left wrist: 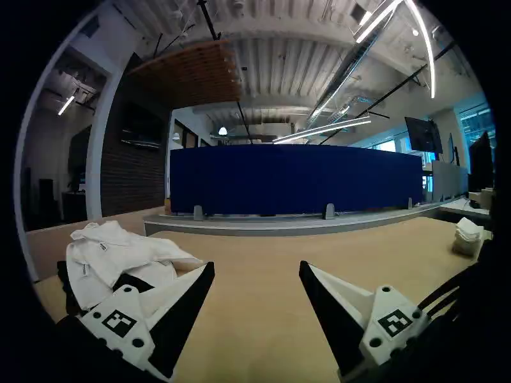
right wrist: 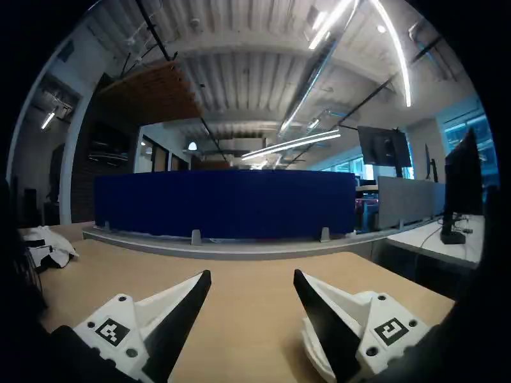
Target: Fold towel
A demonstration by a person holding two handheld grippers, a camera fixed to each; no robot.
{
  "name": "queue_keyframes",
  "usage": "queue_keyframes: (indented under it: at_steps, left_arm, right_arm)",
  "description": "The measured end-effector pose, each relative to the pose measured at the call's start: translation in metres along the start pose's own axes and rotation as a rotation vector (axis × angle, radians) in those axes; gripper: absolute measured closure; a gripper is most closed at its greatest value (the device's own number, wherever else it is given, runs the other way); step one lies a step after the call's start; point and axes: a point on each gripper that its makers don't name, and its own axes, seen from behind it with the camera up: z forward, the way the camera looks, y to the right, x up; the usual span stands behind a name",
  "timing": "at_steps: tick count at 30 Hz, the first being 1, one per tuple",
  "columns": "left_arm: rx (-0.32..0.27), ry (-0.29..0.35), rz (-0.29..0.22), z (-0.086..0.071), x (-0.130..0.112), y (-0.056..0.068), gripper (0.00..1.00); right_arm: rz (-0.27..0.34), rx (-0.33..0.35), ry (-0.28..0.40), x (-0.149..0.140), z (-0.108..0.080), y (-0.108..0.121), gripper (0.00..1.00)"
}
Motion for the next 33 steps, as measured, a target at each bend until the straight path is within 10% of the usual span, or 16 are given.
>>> queue_keyframes:
  at_steps: [33]
  left_arm:
    - [0.0,0.0,0.0,-0.001,0.001,0.0,0.01]
  right_arm:
    - [0.041,0.002,-0.026,-0.047,0.005,0.009,0.0]
